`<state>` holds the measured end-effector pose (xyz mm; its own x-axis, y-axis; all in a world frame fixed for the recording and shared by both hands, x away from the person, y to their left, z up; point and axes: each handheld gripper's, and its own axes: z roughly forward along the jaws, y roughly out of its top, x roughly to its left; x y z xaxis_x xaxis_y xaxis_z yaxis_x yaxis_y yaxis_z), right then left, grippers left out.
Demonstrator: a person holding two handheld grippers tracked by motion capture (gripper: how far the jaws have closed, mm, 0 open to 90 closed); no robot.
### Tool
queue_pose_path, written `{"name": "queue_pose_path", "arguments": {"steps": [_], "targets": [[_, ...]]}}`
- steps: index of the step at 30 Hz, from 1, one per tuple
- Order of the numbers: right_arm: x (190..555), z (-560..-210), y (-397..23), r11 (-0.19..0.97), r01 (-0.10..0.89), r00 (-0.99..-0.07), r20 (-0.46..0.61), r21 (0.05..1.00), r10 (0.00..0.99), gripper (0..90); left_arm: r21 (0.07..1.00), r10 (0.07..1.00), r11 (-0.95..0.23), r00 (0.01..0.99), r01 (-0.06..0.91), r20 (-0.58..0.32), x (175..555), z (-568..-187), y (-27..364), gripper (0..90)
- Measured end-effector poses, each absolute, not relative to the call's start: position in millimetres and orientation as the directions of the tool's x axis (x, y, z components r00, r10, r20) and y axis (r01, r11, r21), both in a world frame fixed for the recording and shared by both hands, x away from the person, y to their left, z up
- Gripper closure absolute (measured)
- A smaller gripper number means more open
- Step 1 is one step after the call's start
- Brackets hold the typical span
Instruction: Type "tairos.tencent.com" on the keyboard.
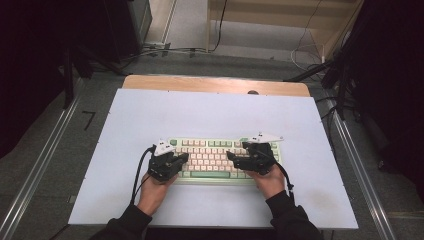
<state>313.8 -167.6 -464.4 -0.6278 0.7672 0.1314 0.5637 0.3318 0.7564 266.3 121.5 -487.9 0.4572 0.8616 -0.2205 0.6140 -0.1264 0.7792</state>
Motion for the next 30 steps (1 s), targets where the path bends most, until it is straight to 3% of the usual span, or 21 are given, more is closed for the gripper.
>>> {"name": "queue_pose_path", "arguments": {"steps": [15, 21, 22, 27, 30], "targets": [[314, -465, -166, 0.336, 0.565, -0.629, 0.130, 0.753, 0.767, 26.7, 0.758, 0.861, -0.152, 0.462, 0.634, -0.214, 269, -494, 116, 90.0], [314, -466, -166, 0.336, 0.564, -0.630, 0.130, 0.754, 0.766, 26.7, 0.764, 0.848, -0.106, 0.459, 0.636, -0.264, 267, -491, 120, 90.0], [314, -466, -166, 0.336, 0.565, -0.629, 0.130, 0.753, 0.767, 26.7, 0.773, 0.845, -0.098, 0.463, 0.627, -0.269, 267, -489, 121, 87.7], [314, -465, -167, 0.333, 0.565, -0.627, 0.131, 0.754, 0.768, 26.8, 0.809, 0.836, -0.075, 0.479, 0.583, -0.268, 265, -479, 127, 60.1], [314, -465, -167, 0.335, 0.563, -0.628, 0.128, 0.756, 0.768, 26.8, 0.812, 0.835, -0.051, 0.470, 0.581, -0.285, 266, -478, 130, 50.9]]}}
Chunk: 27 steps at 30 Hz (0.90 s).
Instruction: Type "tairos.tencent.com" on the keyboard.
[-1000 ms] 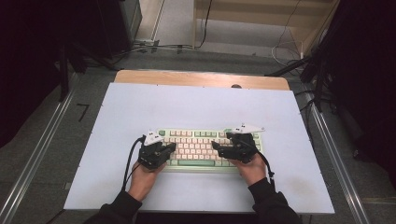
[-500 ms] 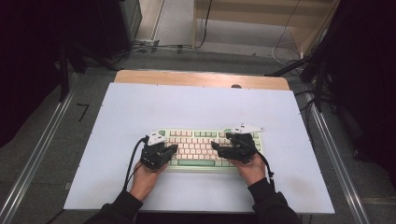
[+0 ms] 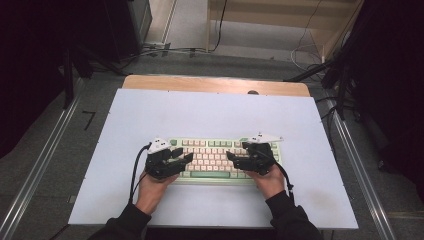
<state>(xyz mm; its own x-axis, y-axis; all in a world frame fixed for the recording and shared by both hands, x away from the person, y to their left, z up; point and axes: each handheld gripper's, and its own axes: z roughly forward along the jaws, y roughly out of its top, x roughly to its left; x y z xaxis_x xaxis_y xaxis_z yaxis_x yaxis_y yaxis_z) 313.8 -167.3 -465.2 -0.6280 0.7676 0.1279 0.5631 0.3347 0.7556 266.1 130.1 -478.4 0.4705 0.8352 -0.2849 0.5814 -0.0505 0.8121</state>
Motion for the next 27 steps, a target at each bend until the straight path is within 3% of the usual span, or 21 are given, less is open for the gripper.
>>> {"name": "queue_pose_path", "arguments": {"steps": [11, 27], "targets": [[313.3, -465.4, -166.6, 0.336, 0.566, -0.627, 0.129, 0.753, 0.768, 26.8, 0.817, 0.891, -0.059, 0.400, 0.573, -0.216, 266.7, -478.0, 131.8, 28.7], [313.0, -466.1, -166.2, 0.340, 0.563, -0.629, 0.123, 0.753, 0.768, 26.9, 0.815, 0.900, -0.049, 0.379, 0.577, -0.214, 266.6, -477.9, 132.3, 24.4]]}}
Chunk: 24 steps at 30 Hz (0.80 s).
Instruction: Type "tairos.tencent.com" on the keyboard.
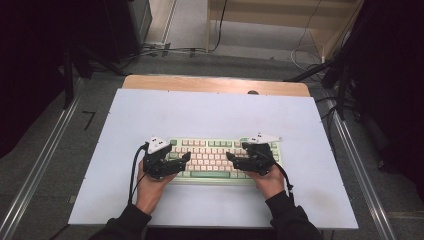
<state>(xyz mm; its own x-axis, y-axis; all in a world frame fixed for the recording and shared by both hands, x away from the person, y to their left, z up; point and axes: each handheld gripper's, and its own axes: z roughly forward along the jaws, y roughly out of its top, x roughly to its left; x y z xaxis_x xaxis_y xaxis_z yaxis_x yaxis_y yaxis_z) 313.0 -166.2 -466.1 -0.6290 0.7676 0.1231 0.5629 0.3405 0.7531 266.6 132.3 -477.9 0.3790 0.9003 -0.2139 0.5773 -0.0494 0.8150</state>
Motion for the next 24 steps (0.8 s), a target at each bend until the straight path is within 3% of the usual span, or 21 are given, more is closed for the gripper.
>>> {"name": "queue_pose_path", "arguments": {"steps": [6, 11, 24], "targets": [[312.9, -466.4, -166.1, 0.342, 0.563, -0.630, 0.123, 0.752, 0.767, 27.2, 0.816, 0.899, -0.051, 0.383, 0.575, -0.213, 266.0, -477.2, 132.2, 23.1], [311.7, -466.9, -165.6, 0.349, 0.557, -0.626, 0.106, 0.754, 0.772, 32.9, 0.814, 0.897, -0.051, 0.385, 0.578, -0.217, 266.0, -477.2, 132.1, 22.5], [308.0, -466.1, -169.1, 0.347, 0.537, -0.622, 0.083, 0.769, 0.779, 81.6, 0.813, 0.899, -0.051, 0.381, 0.580, -0.216, 266.4, -477.5, 132.1, 23.0]]}}
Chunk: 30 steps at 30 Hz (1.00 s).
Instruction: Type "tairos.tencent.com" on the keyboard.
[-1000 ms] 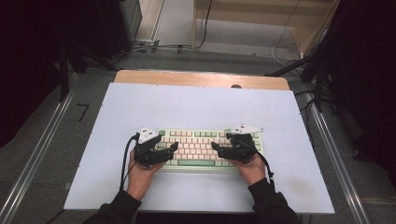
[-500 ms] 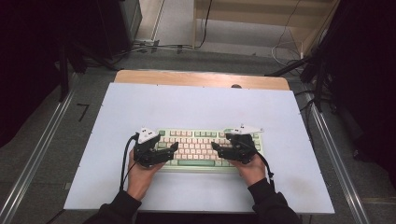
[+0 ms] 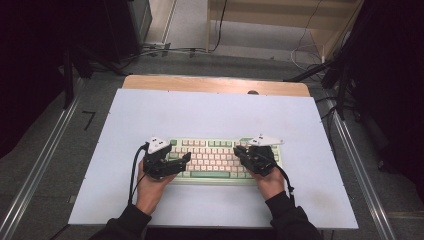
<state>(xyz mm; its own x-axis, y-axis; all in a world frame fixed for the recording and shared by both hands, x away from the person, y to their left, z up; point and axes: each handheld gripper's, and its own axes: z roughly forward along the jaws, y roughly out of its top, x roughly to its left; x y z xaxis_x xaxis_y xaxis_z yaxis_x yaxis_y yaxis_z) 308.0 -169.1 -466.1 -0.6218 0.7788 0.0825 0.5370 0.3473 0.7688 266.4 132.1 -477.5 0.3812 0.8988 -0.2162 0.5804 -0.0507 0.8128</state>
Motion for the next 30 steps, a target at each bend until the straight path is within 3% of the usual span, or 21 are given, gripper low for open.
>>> {"name": "queue_pose_path", "arguments": {"steps": [2, 13, 30], "targets": [[308, -467, -169, 0.350, 0.543, -0.625, 0.089, 0.763, 0.776, 87.2, 0.812, 0.899, -0.051, 0.381, 0.581, -0.216, 267, -478, 132, 23.0], [299, -474, -172, 0.338, 0.584, -0.634, 0.154, 0.738, 0.758, 87.3, 0.809, 0.901, -0.050, 0.376, 0.585, -0.216, 267, -478, 135, 23.2], [285, -483, -174, 0.378, 0.594, -0.652, 0.149, 0.711, 0.744, 87.3, 0.805, 0.901, -0.049, 0.374, 0.591, -0.220, 267, -479, 134, 24.0]]}}
